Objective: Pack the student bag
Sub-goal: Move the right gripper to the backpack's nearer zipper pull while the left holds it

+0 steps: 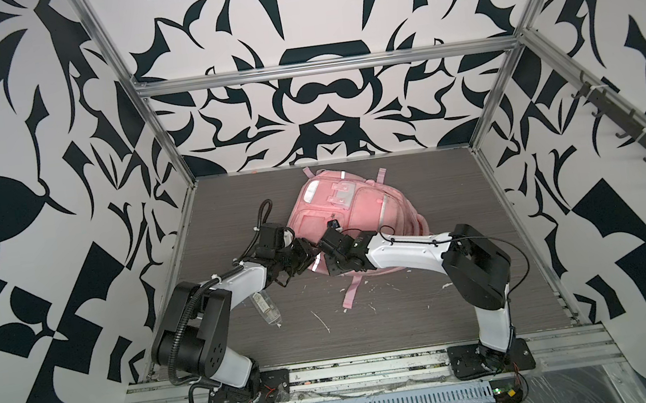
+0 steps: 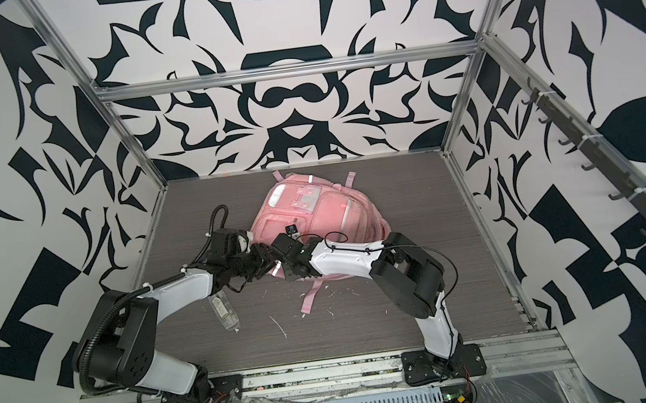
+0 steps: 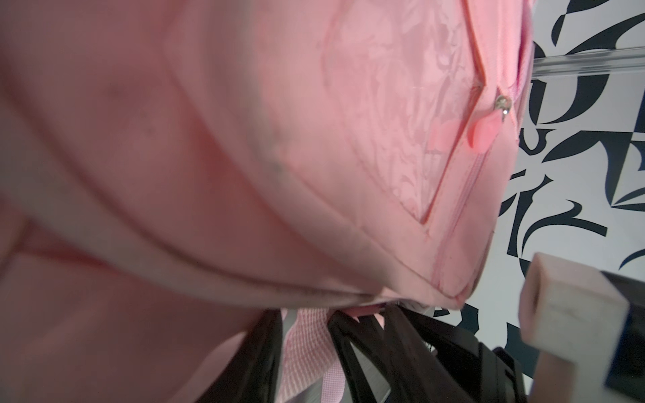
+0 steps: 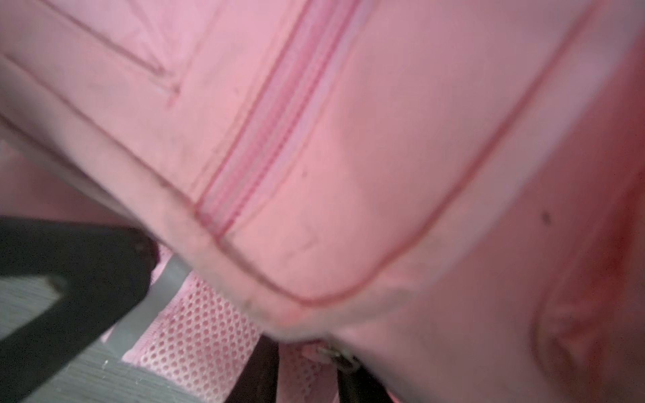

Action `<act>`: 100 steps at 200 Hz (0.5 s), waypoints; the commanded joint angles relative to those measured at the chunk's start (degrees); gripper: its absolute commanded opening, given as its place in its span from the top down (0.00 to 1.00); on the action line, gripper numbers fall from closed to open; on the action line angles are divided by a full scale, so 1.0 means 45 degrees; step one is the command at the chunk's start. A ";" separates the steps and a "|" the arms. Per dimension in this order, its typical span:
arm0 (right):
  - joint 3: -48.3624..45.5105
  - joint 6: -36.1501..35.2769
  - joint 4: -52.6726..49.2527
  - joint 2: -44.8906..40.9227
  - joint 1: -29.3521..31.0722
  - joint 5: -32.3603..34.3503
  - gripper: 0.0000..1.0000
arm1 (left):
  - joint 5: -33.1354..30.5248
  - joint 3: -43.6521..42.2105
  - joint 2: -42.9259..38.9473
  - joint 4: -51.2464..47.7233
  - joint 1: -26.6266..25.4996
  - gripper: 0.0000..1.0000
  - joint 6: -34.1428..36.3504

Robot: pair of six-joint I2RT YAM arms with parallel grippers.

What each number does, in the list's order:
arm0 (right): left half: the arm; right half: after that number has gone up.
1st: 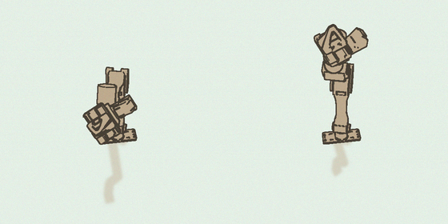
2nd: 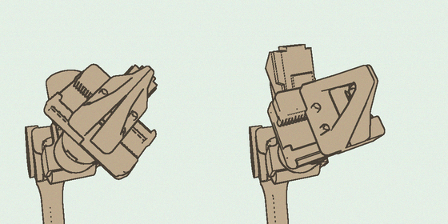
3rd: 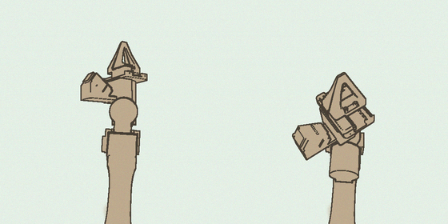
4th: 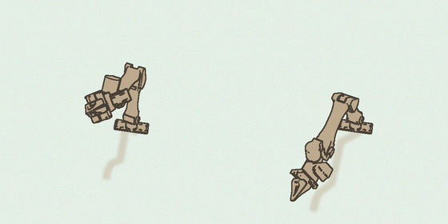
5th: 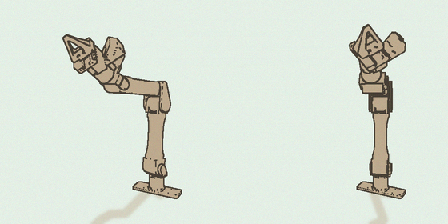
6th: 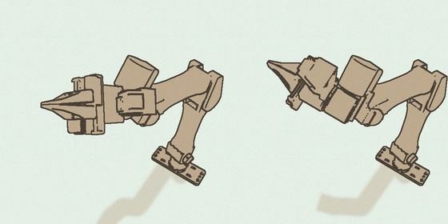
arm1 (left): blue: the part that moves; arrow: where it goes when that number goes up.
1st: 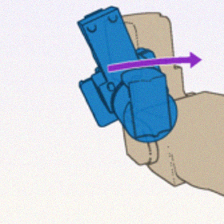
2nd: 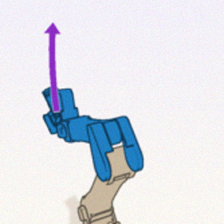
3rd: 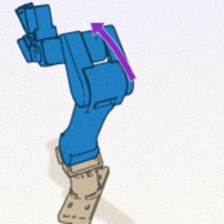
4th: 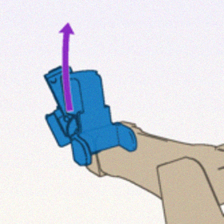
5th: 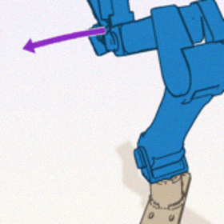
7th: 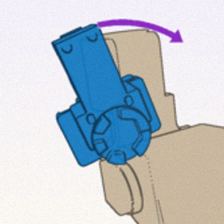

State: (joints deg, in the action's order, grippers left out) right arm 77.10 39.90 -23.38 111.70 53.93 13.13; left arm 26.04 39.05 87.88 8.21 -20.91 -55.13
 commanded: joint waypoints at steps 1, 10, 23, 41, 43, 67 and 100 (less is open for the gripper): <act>0.0639 -0.0046 -0.0106 -0.0101 0.0051 0.0725 0.70 | 0.0197 -0.0181 0.0157 0.0110 0.0056 0.50 -0.0038; 0.0659 -0.0049 -0.0127 -0.0077 0.0058 0.0808 0.71 | 0.0208 -0.0171 0.0179 0.0107 0.0056 0.50 -0.0033; 0.0660 -0.0068 -0.0156 -0.0057 0.0058 0.0928 0.73 | 0.0207 -0.0180 0.0215 0.0110 0.0057 0.50 -0.0023; 0.0652 -0.0073 -0.0181 -0.0055 0.0056 0.1009 0.77 | 0.0206 -0.0191 0.0215 0.0107 0.0066 0.50 -0.0005; 0.0643 -0.0086 -0.0192 -0.0056 0.0064 0.1009 0.77 | 0.0203 -0.0198 0.0207 0.0109 0.0058 0.51 0.0003; 0.0624 -0.0117 -0.0219 -0.0180 0.0131 0.0953 0.80 | 0.0187 -0.0181 0.0219 0.0036 0.0056 0.51 0.0036; 0.0279 -0.0213 -0.0150 -0.0605 0.0218 0.0801 0.86 | 0.0132 -0.0161 0.0232 -0.0023 0.0059 0.51 0.0063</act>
State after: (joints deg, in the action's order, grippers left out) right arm 77.67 39.59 -24.77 111.92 54.50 15.40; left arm 26.26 38.96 88.38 8.34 -20.88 -55.09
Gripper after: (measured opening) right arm 0.163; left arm 0.493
